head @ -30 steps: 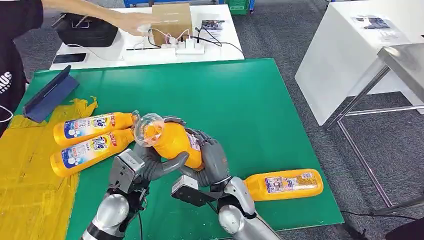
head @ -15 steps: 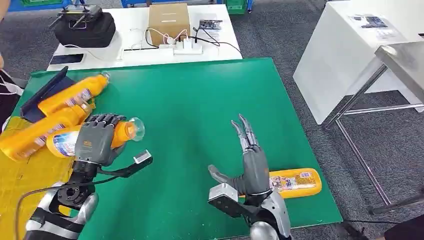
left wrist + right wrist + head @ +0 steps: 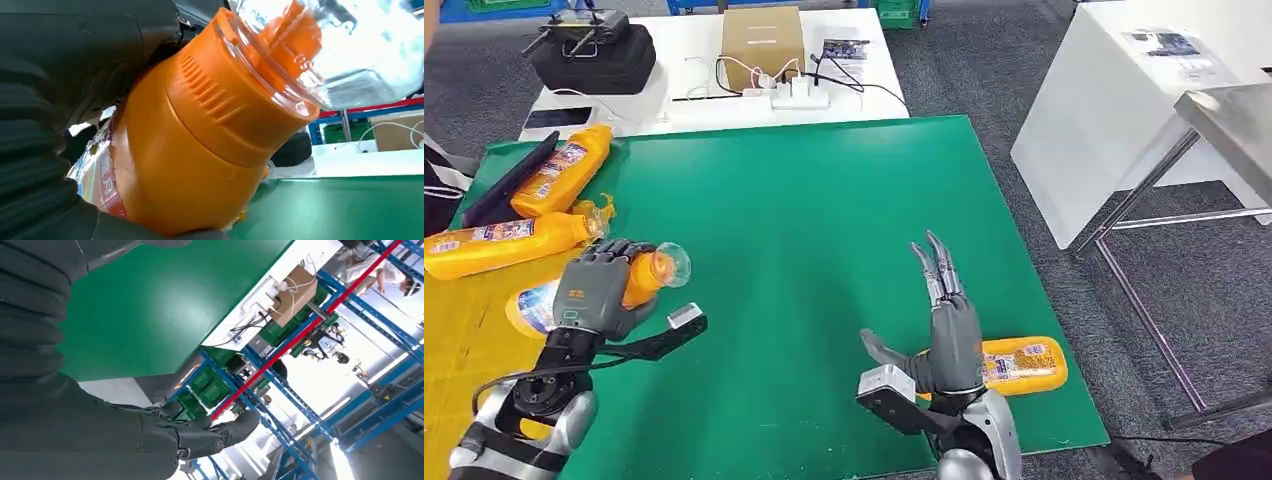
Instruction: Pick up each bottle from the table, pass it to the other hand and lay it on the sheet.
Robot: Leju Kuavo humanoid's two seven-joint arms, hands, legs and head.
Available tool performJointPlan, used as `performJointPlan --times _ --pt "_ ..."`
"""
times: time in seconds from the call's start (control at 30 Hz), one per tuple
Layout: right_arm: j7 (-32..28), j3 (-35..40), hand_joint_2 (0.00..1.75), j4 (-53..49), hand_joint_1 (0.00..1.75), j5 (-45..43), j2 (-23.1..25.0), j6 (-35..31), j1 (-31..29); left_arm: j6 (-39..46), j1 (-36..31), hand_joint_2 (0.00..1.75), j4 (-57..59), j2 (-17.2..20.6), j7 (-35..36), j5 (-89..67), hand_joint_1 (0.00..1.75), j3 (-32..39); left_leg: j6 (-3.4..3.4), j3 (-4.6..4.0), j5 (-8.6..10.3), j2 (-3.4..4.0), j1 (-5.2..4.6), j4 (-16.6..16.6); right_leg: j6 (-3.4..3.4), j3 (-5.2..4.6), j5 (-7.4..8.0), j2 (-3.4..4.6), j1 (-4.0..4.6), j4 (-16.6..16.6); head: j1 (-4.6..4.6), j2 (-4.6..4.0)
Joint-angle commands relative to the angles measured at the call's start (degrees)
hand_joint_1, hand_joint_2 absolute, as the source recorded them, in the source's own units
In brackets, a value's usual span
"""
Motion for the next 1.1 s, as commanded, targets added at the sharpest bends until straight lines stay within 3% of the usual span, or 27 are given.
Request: performJointPlan --times 0.03,0.17,0.4,0.5,0.63,0.67,0.7,0.73,0.8,0.83,1.1 --pt "1.28 -1.38 1.75 1.63 0.00 0.85 -1.70 0.39 0.18 -1.82 -1.60 1.75 7.90 -0.06 -0.22 -1.41 1.75 -4.89 0.03 0.40 -0.09 -0.05 0.00 -0.08 -0.12 0.44 -0.11 -0.04 0.02 -0.09 0.02 0.00" --pt "4.07 0.55 1.75 3.19 0.00 3.88 -3.63 4.59 -0.53 -1.70 -3.16 1.75 14.38 -1.42 2.36 -4.93 1.75 -8.01 0.03 0.31 -0.03 -0.08 -0.01 -0.10 -0.09 0.34 -0.06 -0.08 0.00 -0.11 0.00 0.00" --pt "4.01 0.70 1.75 3.58 0.00 3.87 -3.68 4.45 -0.59 -1.17 -3.42 1.75 15.29 -1.45 2.69 -5.10 1.75 -8.09 0.02 0.22 -0.03 -0.06 0.01 -0.06 -0.08 0.24 -0.05 -0.07 0.02 -0.08 0.02 0.00" --pt "6.20 5.82 1.75 6.42 0.00 6.30 -9.12 12.05 -1.82 -3.49 -6.76 1.75 23.03 -1.66 5.51 -5.96 1.75 -12.98 0.03 0.25 -0.02 -0.08 0.00 -0.08 -0.07 0.28 -0.03 -0.08 0.02 -0.11 0.02 0.00" --pt "6.52 8.83 1.75 10.47 0.00 5.04 -13.91 14.38 -3.18 -1.91 -12.64 1.75 39.25 -5.26 8.27 -5.96 1.75 -15.58 0.07 0.50 0.02 -0.28 -0.01 -0.18 -0.10 0.61 -0.06 -0.28 0.01 -0.24 0.02 0.00" --pt "6.60 9.04 1.75 10.61 0.00 4.43 -14.76 15.15 -3.33 -1.46 -13.37 1.75 42.11 -6.26 9.09 -5.96 1.68 -15.37 0.06 0.38 0.03 -0.23 -0.04 -0.15 -0.07 0.45 -0.04 -0.23 -0.02 -0.19 0.02 0.00" --pt "6.68 8.98 1.75 10.56 0.00 3.94 -15.39 15.27 -3.29 -0.36 -13.90 1.75 44.04 -7.10 9.27 -5.96 0.54 -15.02 0.05 0.30 0.02 -0.14 -0.01 -0.12 -0.06 0.36 -0.02 -0.15 -0.01 -0.17 0.00 0.00" --pt "6.97 8.72 1.75 10.23 0.00 3.53 -15.87 15.08 -2.98 0.50 -14.46 1.75 46.58 -7.95 9.93 -5.96 0.03 -14.74 0.08 0.47 -0.01 -0.19 -0.04 -0.14 -0.08 0.56 -0.05 -0.20 -0.02 -0.20 0.02 0.00" --pt "7.83 8.38 1.75 9.36 0.00 3.18 -16.78 14.84 -2.08 2.91 -15.04 1.75 50.01 -8.77 11.91 -5.96 0.00 -14.43 0.06 0.33 0.01 -0.14 -0.08 -0.11 -0.04 0.40 -0.01 -0.12 -0.05 -0.14 0.02 0.00" --pt "8.41 8.18 1.75 9.17 0.00 3.23 -16.87 14.83 -1.91 3.62 -15.17 0.00 50.60 -9.10 12.25 -5.96 0.00 -13.94 0.08 0.44 -0.04 -0.15 -0.08 -0.10 -0.07 0.53 -0.04 -0.13 -0.05 -0.15 -0.02 0.00" --pt "11.50 8.66 1.75 7.46 0.00 3.48 -19.43 15.37 0.08 7.88 -15.37 0.00 50.50 -10.14 14.65 -5.96 0.00 -12.27 0.07 0.40 0.01 -0.12 -0.09 -0.05 -0.03 0.48 0.01 -0.18 -0.04 -0.10 0.00 0.00"
